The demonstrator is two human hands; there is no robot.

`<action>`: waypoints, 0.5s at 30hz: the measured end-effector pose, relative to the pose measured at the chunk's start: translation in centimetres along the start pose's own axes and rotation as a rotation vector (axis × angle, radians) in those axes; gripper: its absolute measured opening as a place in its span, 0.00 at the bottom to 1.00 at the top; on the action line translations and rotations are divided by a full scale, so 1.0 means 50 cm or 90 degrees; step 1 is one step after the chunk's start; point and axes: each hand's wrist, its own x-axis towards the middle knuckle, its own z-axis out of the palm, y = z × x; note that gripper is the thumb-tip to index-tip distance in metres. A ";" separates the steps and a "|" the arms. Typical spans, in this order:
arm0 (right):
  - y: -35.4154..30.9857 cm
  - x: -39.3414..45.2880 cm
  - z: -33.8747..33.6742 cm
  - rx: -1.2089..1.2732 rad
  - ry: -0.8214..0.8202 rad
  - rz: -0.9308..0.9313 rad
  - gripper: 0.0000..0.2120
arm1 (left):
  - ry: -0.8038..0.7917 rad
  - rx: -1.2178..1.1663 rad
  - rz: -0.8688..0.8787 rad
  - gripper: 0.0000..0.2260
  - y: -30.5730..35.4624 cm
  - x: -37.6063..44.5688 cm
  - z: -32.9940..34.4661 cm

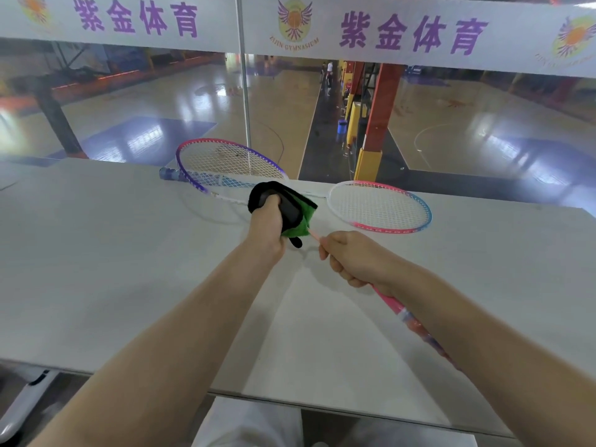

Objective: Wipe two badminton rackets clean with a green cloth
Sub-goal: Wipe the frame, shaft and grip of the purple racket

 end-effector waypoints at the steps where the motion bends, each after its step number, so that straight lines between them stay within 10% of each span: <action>1: 0.001 0.000 -0.003 -0.014 0.010 -0.001 0.15 | 0.006 0.008 0.006 0.17 0.001 -0.001 -0.003; 15: 0.001 -0.001 -0.038 -0.086 0.053 -0.011 0.16 | 0.001 -0.036 -0.008 0.04 0.027 0.012 -0.041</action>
